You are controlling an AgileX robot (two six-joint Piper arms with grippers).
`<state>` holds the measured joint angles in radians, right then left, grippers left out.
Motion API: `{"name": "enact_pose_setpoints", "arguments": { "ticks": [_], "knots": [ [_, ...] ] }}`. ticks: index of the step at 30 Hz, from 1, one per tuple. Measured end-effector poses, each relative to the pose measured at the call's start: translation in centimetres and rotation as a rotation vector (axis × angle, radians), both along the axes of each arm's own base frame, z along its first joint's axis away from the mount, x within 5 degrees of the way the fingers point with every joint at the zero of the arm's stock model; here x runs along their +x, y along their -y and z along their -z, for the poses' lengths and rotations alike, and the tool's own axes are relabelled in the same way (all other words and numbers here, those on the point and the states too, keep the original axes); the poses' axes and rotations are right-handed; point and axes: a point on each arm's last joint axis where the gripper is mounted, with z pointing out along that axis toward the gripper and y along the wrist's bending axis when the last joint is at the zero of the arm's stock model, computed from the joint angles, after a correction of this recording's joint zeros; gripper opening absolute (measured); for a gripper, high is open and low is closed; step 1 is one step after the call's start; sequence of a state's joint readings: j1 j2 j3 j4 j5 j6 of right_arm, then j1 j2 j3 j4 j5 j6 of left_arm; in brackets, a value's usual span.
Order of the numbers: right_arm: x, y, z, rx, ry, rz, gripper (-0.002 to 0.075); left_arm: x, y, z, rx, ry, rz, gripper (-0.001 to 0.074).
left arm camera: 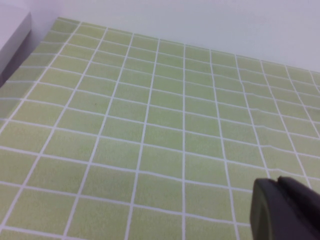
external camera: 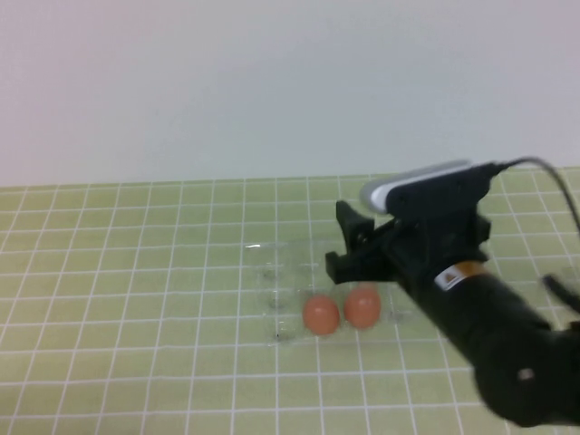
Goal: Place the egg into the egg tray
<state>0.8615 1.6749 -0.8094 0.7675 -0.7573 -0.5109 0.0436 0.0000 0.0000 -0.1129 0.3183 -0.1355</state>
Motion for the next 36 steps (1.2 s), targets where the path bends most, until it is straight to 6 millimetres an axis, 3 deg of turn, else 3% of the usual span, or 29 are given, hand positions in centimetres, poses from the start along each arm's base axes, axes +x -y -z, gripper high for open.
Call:
{"name": "enact_pose_setpoints", "arguments": {
  "ticks": [4,7,13,16,27,36],
  "knots": [
    [-1.8,1.1,-4.3,-0.006,0.011,-0.082,0.0405,0.0,0.0,0.0,0.0,0.0,0.0,-0.0004],
    [-3.2,1.9,-6.4,-0.002,-0.007,-0.14,0.0316,0.0,0.0,0.0,0.0,0.0,0.0,-0.0004],
    [-5.5,2.9,-9.1,0.013,-0.021,-0.269,0.0098,0.0,0.0,0.0,0.0,0.0,0.0,-0.0004],
    [-6.4,3.4,-10.2,0.015,-0.001,-0.315,0.0029,0.0,0.0,0.0,0.0,0.0,0.0,-0.0004],
    [-7.3,3.4,-10.9,-0.06,0.069,-0.408,-0.0001,0.0,0.0,0.0,0.0,0.0,0.0,-0.0004],
    [-7.9,3.5,-11.7,-0.332,0.309,-0.515,-0.0001,0.0,0.0,0.0,0.0,0.0,0.0,-0.0004]
  ]
}}
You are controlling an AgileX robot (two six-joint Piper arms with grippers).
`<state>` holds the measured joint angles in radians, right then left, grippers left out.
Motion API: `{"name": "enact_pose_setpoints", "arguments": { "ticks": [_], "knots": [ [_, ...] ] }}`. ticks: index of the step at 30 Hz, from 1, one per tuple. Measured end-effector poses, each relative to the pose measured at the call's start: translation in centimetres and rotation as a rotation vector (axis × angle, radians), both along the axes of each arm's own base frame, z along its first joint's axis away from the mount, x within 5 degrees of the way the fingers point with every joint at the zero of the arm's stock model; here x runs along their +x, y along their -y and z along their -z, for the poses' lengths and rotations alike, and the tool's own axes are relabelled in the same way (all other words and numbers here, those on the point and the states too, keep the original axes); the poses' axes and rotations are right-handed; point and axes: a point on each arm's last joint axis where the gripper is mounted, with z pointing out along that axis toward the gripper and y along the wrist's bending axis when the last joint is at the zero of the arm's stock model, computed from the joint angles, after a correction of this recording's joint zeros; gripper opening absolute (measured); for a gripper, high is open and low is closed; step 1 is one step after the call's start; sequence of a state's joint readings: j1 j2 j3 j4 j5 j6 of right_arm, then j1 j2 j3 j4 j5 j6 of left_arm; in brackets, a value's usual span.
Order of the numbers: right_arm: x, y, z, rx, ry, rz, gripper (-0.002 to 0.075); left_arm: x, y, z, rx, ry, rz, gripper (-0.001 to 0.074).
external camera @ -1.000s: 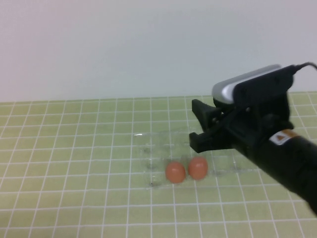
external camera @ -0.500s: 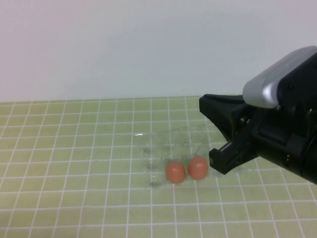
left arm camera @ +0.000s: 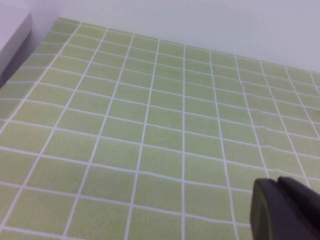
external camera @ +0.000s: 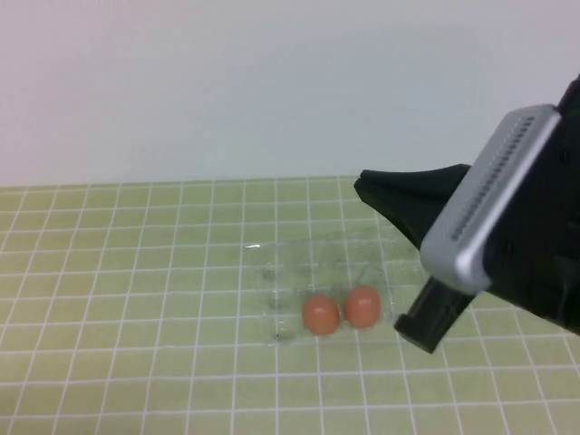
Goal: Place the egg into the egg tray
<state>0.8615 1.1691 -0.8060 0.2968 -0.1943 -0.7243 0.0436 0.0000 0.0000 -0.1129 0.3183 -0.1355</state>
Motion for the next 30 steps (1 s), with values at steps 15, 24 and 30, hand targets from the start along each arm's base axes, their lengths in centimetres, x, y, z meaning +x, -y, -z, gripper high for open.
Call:
{"name": "enact_pose_setpoints", "arguments": {
  "ticks": [15,24,30],
  "knots": [
    [-7.5,12.8,-0.9,-0.149,0.277,0.18,-0.0001,0.0,0.0,0.0,0.0,0.0,0.0,-0.0004],
    [-11.3,17.4,5.2,-0.198,0.198,0.433,-0.0001,0.0,0.0,0.0,0.0,0.0,0.0,-0.0004],
    [-12.2,18.0,10.1,-0.105,0.07,0.536,-0.0001,0.0,0.0,0.0,-0.002,-0.002,0.0,-0.0004]
  ]
}}
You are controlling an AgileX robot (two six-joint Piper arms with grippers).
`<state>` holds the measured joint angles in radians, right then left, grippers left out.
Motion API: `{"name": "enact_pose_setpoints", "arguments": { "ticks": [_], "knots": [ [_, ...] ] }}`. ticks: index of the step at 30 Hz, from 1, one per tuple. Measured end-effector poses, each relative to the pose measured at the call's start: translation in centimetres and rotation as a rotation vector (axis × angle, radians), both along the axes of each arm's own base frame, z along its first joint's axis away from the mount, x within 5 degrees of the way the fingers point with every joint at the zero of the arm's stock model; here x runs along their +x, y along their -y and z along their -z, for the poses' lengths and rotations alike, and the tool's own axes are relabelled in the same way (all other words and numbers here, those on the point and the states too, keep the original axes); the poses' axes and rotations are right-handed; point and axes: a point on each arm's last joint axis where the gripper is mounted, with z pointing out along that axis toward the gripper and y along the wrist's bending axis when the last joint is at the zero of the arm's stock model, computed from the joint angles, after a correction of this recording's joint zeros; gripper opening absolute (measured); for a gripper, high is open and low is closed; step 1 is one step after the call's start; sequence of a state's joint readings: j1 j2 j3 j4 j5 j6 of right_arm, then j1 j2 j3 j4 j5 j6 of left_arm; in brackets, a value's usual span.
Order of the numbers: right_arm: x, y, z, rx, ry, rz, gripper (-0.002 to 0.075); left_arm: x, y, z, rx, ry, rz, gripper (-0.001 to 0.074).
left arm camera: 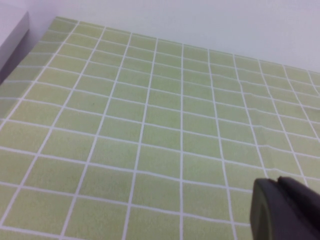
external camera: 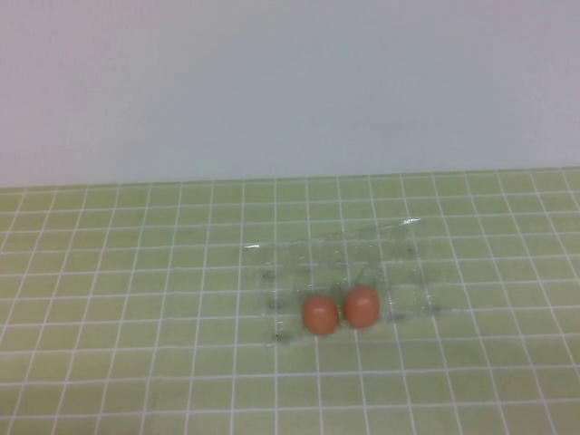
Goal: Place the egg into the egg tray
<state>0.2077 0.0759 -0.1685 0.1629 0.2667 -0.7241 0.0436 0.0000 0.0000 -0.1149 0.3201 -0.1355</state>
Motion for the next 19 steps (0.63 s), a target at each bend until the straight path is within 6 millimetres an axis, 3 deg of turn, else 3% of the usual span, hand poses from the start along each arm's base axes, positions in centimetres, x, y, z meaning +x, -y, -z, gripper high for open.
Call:
{"name": "enact_pose_setpoints", "arguments": {
  "ticks": [5,9,19],
  "knots": [
    [-0.2,-0.2,3.6,0.147,-0.075,0.019,-0.0001,0.0,0.0,0.0,0.0,0.0,0.0,-0.0004],
    [-0.1,-0.2,5.7,0.154,-0.134,0.038,-0.0001,0.0,0.0,0.0,0.0,0.0,0.0,-0.0004],
    [-0.1,-0.1,6.2,0.156,-0.168,0.062,-0.0001,0.0,0.0,0.0,0.0,0.0,0.0,-0.0004]
  ]
}}
